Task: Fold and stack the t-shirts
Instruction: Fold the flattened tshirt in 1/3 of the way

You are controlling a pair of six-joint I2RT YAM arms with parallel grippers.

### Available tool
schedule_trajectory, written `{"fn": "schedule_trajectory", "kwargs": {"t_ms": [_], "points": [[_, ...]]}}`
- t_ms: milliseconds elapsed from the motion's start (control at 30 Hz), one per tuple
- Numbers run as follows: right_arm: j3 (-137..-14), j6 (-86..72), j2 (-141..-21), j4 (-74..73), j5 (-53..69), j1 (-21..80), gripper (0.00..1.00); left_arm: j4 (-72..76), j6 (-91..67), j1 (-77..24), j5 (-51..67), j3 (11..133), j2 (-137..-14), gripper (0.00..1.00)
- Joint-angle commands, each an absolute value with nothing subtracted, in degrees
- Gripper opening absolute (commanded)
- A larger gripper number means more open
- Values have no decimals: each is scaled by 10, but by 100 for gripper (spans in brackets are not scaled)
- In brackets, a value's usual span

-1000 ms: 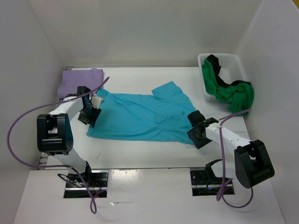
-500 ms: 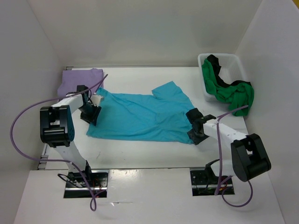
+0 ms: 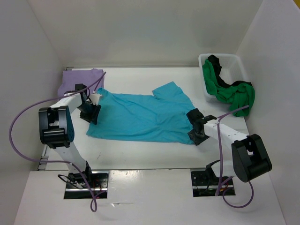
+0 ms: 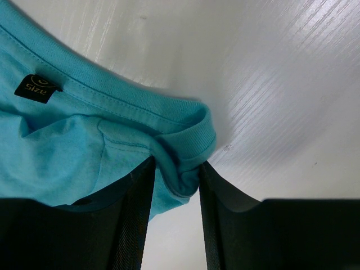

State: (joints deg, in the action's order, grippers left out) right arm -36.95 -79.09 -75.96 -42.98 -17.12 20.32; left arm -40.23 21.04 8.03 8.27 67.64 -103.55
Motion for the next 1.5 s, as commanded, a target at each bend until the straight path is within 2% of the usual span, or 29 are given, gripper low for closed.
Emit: {"fn": "schedule_trajectory", "kwargs": {"t_ms": [0,133,300,767,867,1033,1167,1200,1233,1300,1333,1400,1467], "points": [[-379,-792,-769,-420,-188,200,42,-414,215,83,104,687,-997,53],[-379,-792,-769,-420,-188,200,42,-414,215,83,104,682,-997,53],[-379,-787,-769,-420,-188,200,42,-414,215,83,109,682,-1011,39],[-379,-787,-764,-415,-183,200,42,-419,210,83,91,677,-1032,35],[-379,-787,-764,-415,-183,200,42,-419,210,83,91,677,-1032,30],[-374,-781,-758,-415,-183,200,42,-419,210,83,80,677,-1042,27],[-374,-781,-758,-415,-183,200,42,-419,215,83,74,677,-1048,17],[-374,-781,-758,-415,-183,200,42,-419,215,83,74,677,-1048,6],[-374,-781,-758,-415,-183,200,42,-419,215,83,74,677,-1048,0],[-374,-781,-758,-415,-183,200,36,-419,210,83,74,677,-1048,0],[-374,-781,-753,-415,-183,200,28,-419,210,83,74,683,-1040,0],[-374,-781,-753,-415,-183,194,20,-419,205,89,74,689,-1024,0],[-374,-781,-753,-415,-183,194,14,-419,199,97,82,703,-999,0]]}}
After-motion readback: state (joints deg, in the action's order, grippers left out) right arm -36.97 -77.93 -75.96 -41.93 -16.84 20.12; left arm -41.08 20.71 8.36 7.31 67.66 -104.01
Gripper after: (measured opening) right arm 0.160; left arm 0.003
